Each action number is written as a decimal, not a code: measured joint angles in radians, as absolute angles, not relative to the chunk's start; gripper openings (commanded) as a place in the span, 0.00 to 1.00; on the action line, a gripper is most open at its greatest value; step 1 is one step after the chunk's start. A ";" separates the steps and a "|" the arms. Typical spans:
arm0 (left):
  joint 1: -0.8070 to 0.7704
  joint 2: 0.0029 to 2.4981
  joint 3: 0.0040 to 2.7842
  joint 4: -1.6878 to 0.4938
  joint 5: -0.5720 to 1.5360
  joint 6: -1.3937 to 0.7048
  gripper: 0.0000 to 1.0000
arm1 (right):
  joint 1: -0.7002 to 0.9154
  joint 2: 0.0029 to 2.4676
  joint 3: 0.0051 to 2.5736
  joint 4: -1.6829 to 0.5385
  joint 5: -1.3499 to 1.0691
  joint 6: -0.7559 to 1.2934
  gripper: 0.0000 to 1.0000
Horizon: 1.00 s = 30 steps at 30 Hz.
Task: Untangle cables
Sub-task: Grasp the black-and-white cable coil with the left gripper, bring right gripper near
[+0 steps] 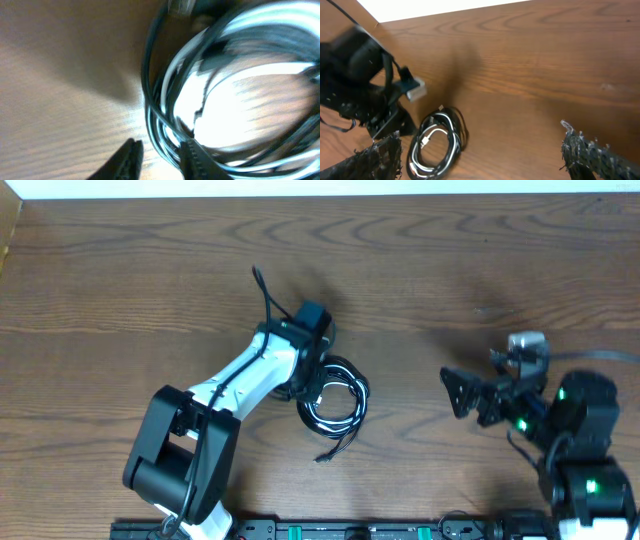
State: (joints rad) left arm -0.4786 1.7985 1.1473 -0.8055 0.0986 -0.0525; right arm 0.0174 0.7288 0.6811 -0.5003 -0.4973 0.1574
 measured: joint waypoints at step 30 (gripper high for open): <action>-0.662 1.742 1.165 -0.839 0.399 -0.284 0.52 | 0.149 1.277 0.743 -0.536 -0.719 0.175 0.41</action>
